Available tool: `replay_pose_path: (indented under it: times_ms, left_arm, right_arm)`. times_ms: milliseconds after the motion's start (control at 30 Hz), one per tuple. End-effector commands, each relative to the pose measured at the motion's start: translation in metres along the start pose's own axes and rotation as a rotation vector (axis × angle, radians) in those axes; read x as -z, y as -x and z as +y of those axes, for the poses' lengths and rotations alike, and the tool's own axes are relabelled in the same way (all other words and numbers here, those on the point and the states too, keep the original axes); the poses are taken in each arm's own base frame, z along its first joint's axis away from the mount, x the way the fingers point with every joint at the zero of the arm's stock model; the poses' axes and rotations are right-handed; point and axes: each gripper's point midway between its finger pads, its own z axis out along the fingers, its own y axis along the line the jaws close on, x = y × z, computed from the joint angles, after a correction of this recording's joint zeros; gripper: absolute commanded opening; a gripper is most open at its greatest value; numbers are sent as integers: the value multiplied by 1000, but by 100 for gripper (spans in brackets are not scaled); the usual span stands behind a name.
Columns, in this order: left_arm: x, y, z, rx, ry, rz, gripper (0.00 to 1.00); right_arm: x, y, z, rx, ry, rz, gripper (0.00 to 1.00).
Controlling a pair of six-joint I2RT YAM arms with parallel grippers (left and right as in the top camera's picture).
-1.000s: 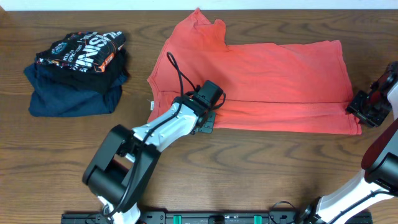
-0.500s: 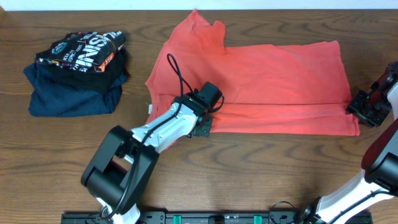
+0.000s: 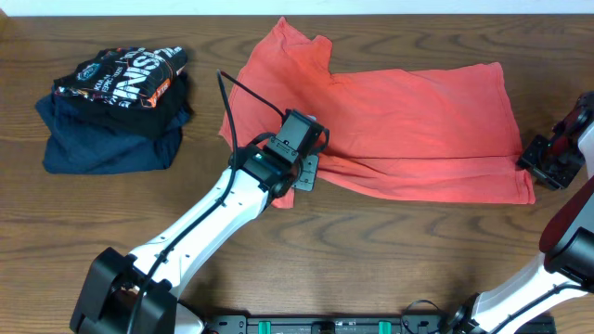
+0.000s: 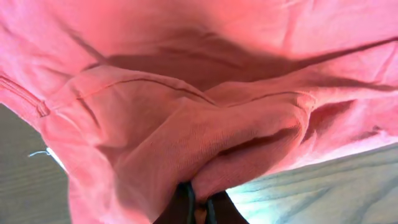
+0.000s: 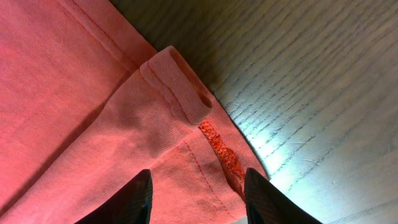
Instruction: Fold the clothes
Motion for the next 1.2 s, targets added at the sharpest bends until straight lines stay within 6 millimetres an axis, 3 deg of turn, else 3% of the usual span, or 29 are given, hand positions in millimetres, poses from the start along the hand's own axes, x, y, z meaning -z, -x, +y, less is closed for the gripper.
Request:
replay_pose_path:
  times_ms: [0,700,900,1033,1167]
  left_arm:
    - [3,5,0,-22,5,-4,6]
    - [2,-14,5,-29,20,76,6]
    - [2,-16,-3,-27,-23,88,6]
    - [3,-1,-7,-97,-39,28,6]
    - [6,41,-21,-153,-82,-145,6]
  right_arm:
    - [-4,-4,1,15,-11,15,46]
    - [-4,-4,1,15,-10,15,46]
    - [-4,-4,1,15,-11,15,46]
    - [-4,-4,1,15,-10,15,46]
    - [-4,-4,1,15,-11,15,46]
